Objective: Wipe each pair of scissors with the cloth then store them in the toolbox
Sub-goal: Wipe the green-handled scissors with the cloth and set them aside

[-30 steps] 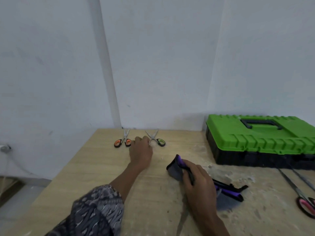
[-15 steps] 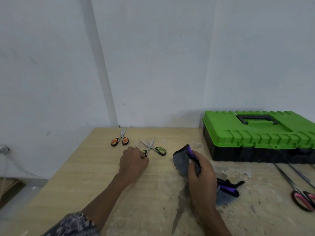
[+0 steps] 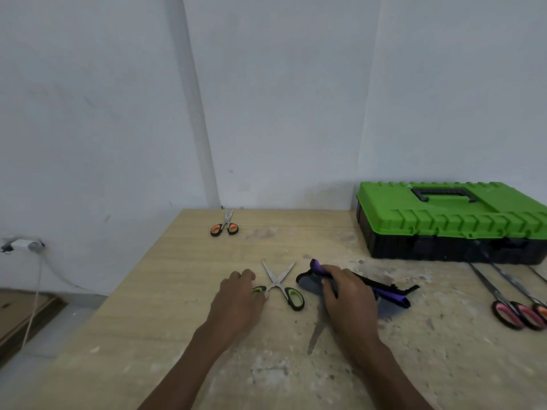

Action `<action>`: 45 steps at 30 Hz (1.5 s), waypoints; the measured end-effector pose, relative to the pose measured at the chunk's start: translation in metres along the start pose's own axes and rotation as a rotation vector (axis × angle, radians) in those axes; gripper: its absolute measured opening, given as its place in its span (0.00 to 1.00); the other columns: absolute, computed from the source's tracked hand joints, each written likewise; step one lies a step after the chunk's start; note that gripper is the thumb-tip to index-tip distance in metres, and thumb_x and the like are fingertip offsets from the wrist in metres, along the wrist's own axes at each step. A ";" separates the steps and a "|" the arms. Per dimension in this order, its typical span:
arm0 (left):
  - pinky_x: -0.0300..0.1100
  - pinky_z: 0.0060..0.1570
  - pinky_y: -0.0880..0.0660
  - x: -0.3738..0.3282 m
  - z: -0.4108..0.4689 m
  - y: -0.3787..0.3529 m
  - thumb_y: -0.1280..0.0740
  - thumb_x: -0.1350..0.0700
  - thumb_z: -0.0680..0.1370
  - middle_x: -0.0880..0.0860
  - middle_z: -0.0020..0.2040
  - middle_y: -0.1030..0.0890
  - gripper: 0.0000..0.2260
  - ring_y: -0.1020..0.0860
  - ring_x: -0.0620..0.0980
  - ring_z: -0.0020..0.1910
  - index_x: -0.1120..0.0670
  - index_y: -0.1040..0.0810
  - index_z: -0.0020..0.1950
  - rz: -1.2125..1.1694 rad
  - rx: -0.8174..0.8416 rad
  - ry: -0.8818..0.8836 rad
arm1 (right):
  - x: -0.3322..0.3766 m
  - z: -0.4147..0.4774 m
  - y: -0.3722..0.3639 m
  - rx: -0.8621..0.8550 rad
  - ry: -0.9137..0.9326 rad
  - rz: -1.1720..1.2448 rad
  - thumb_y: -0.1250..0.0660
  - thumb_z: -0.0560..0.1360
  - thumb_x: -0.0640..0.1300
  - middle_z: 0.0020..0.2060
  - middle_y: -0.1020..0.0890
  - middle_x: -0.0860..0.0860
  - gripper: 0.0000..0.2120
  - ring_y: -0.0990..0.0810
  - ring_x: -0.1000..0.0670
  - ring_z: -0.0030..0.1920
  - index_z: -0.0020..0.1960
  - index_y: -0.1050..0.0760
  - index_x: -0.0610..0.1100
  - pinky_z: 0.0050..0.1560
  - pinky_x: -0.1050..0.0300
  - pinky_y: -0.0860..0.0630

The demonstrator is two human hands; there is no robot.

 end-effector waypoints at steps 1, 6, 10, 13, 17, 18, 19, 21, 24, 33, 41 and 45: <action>0.47 0.54 0.25 -0.003 0.001 -0.001 0.33 0.48 0.81 0.53 0.60 0.26 0.13 0.27 0.54 0.59 0.52 0.26 0.62 0.032 0.011 -0.008 | 0.003 -0.001 0.000 0.013 0.010 -0.031 0.33 0.78 0.44 0.50 0.16 0.52 0.14 0.19 0.48 0.51 0.63 0.21 0.50 0.47 0.50 0.24; 0.44 0.42 0.28 -0.002 0.002 -0.001 0.32 0.53 0.78 0.55 0.51 0.21 0.07 0.24 0.50 0.45 0.56 0.25 0.51 -0.251 0.114 0.108 | 0.005 0.000 0.008 0.081 0.023 -0.040 0.34 0.79 0.50 0.50 0.16 0.56 0.13 0.19 0.53 0.49 0.63 0.22 0.54 0.46 0.53 0.22; 0.46 0.46 0.21 -0.011 -0.008 -0.010 0.35 0.62 0.79 0.63 0.48 0.18 0.03 0.17 0.52 0.46 0.60 0.29 0.51 -0.928 0.188 0.248 | -0.015 -0.010 0.027 -0.008 -0.104 0.235 0.34 0.80 0.48 0.47 0.17 0.61 0.11 0.20 0.58 0.47 0.62 0.22 0.55 0.44 0.57 0.22; 0.54 0.56 0.18 -0.030 -0.017 -0.021 0.38 0.69 0.80 0.65 0.51 0.16 0.06 0.14 0.59 0.52 0.60 0.29 0.51 -1.405 0.234 0.298 | -0.022 -0.019 0.030 -0.074 -0.167 0.386 0.35 0.81 0.48 0.48 0.17 0.61 0.12 0.20 0.61 0.50 0.63 0.22 0.53 0.49 0.59 0.22; 0.55 0.51 0.16 -0.046 -0.019 -0.031 0.37 0.70 0.80 0.69 0.55 0.16 0.05 0.14 0.63 0.53 0.61 0.26 0.53 -1.673 0.240 0.309 | -0.018 -0.021 0.033 -0.114 -0.133 0.433 0.34 0.80 0.46 0.50 0.18 0.62 0.12 0.21 0.62 0.53 0.63 0.22 0.54 0.52 0.59 0.22; 0.55 0.50 0.16 -0.048 -0.019 -0.035 0.37 0.69 0.80 0.69 0.55 0.16 0.05 0.14 0.63 0.53 0.61 0.26 0.53 -1.714 0.254 0.315 | -0.018 -0.021 0.033 -0.121 -0.125 0.440 0.34 0.80 0.46 0.51 0.18 0.62 0.12 0.21 0.61 0.54 0.62 0.22 0.54 0.53 0.59 0.22; 0.56 0.51 0.16 -0.051 -0.020 -0.038 0.36 0.69 0.80 0.69 0.56 0.16 0.04 0.14 0.63 0.52 0.61 0.26 0.52 -1.739 0.272 0.315 | -0.019 -0.021 0.033 -0.134 -0.122 0.448 0.34 0.80 0.45 0.51 0.18 0.62 0.12 0.21 0.61 0.54 0.62 0.22 0.54 0.53 0.58 0.22; 0.58 0.54 0.17 -0.054 -0.022 -0.045 0.34 0.67 0.79 0.68 0.56 0.16 0.03 0.14 0.62 0.52 0.61 0.25 0.51 -1.761 0.301 0.313 | -0.022 -0.020 0.035 -0.172 -0.126 0.474 0.34 0.80 0.45 0.52 0.18 0.60 0.12 0.21 0.59 0.55 0.62 0.22 0.53 0.54 0.57 0.23; 0.54 0.51 0.17 -0.057 -0.023 -0.052 0.30 0.65 0.76 0.64 0.53 0.14 0.07 0.13 0.59 0.47 0.58 0.25 0.51 -1.778 0.314 0.312 | -0.025 -0.018 0.043 -0.259 -0.153 0.536 0.34 0.80 0.43 0.50 0.18 0.57 0.10 0.20 0.58 0.52 0.61 0.24 0.52 0.51 0.58 0.23; 0.46 0.45 0.15 -0.066 -0.019 -0.055 0.34 0.66 0.80 0.65 0.55 0.15 0.11 0.14 0.55 0.49 0.64 0.20 0.62 -1.683 0.314 0.225 | -0.049 -0.014 0.082 -0.587 -0.252 0.664 0.34 0.81 0.41 0.52 0.21 0.52 0.13 0.20 0.49 0.52 0.64 0.28 0.46 0.51 0.53 0.21; 0.44 0.46 0.15 -0.078 -0.021 -0.062 0.37 0.68 0.82 0.63 0.53 0.14 0.11 0.13 0.54 0.48 0.62 0.19 0.61 -1.660 0.406 0.205 | 0.007 0.004 0.088 -0.431 0.154 0.352 0.36 0.79 0.37 0.56 0.24 0.46 0.15 0.23 0.47 0.55 0.65 0.30 0.44 0.55 0.54 0.25; 0.50 0.54 0.17 -0.080 -0.021 -0.064 0.37 0.68 0.82 0.64 0.54 0.14 0.12 0.14 0.57 0.51 0.63 0.20 0.62 -1.654 0.407 0.199 | 0.008 -0.012 0.040 -0.167 0.229 0.234 0.36 0.78 0.39 0.61 0.24 0.53 0.16 0.23 0.52 0.61 0.65 0.27 0.48 0.60 0.58 0.27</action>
Point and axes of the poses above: each hand's wrist, its own z-axis towards the middle knuckle, its own y-axis out of the back of the hand, x = y × z, the point moved 8 cm from there along z, towards the middle knuckle
